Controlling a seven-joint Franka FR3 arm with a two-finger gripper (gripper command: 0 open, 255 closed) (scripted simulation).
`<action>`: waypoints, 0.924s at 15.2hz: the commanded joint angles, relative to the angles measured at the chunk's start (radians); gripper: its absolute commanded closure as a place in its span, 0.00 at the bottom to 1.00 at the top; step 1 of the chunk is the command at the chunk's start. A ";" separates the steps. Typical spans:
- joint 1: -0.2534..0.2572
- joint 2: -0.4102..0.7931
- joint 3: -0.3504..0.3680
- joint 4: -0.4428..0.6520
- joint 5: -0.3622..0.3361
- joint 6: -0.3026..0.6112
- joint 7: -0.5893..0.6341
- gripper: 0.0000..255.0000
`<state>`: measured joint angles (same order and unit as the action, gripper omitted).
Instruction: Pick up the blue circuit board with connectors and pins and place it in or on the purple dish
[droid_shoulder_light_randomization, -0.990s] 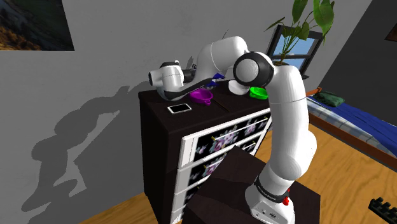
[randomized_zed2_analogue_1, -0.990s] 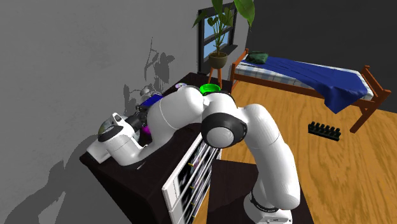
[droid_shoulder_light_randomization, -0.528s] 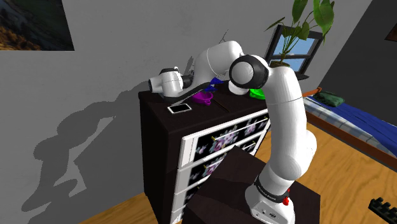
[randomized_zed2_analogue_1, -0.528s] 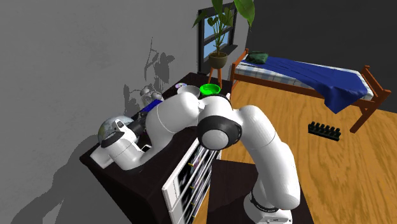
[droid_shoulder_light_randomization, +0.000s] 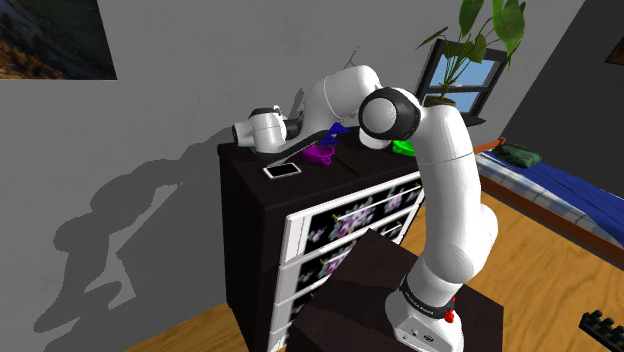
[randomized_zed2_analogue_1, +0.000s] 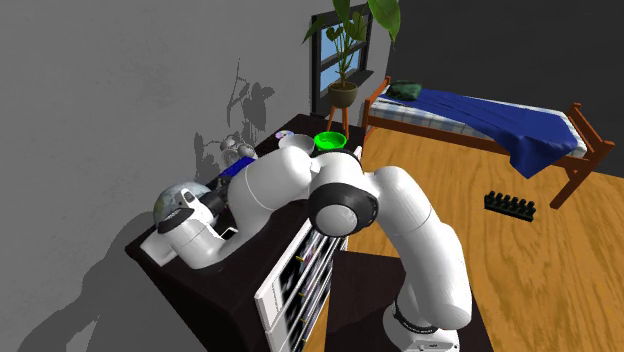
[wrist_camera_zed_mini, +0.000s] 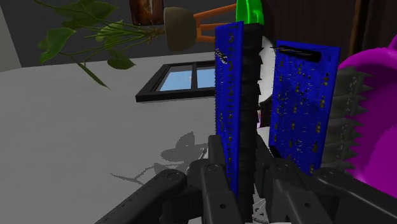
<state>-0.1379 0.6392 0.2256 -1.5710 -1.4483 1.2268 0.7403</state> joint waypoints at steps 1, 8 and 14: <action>-0.004 0.051 -0.003 -0.007 0.002 0.013 -0.003 1.00; -0.010 0.053 -0.001 -0.015 0.002 0.016 0.006 0.00; 0.012 0.065 0.005 0.015 0.008 -0.008 -0.007 0.00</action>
<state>-0.1299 0.6530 0.2309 -1.5475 -1.4483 1.2176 0.7438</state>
